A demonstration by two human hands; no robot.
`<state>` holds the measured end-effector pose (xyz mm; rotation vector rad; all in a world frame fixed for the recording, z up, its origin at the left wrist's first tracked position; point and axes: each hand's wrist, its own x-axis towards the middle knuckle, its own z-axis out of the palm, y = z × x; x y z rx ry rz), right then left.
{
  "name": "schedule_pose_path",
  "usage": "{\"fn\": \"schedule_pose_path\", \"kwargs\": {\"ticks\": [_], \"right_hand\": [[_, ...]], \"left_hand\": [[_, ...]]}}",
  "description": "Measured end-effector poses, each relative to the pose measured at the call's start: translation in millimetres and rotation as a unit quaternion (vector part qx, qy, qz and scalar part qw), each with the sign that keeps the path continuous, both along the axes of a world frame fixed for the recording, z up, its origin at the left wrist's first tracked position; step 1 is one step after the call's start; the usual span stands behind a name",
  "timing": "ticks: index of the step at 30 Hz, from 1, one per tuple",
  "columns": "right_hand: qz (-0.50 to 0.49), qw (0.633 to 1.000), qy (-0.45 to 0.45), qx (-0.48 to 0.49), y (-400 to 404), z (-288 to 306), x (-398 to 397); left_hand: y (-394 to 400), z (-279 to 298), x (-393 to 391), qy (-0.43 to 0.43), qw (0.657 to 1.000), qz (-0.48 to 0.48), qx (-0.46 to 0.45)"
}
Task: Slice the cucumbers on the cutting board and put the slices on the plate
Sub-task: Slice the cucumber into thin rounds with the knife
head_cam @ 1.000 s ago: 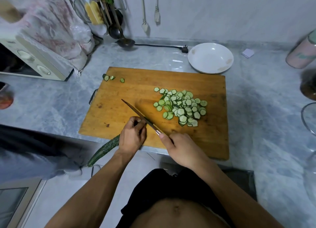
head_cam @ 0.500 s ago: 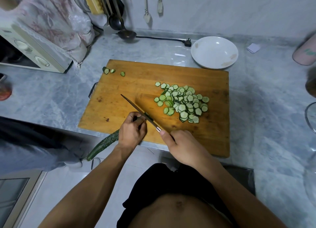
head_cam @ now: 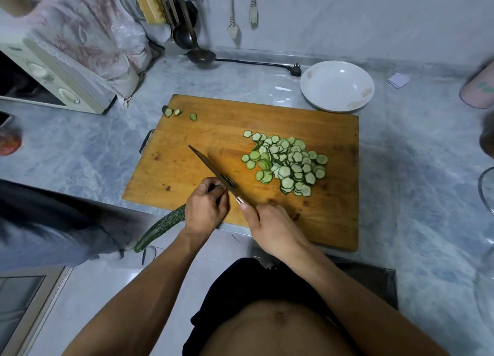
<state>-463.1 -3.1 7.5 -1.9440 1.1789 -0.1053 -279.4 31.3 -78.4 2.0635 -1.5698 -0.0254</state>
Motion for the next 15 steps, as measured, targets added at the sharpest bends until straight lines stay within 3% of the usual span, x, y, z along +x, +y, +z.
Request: {"fn": "schedule_pose_path", "kwargs": {"ticks": [6, 15], "right_hand": [[-0.004, 1.0, 0.012, 0.026, -13, -5, -10], [-0.046, 0.999, 0.001, 0.022, -31, -2, -31]], "left_hand": [[4, -5, 1, -0.074, 0.997, 0.007, 0.027], [-9, 2, -7, -0.008, 0.999, -0.045, -0.02]]}}
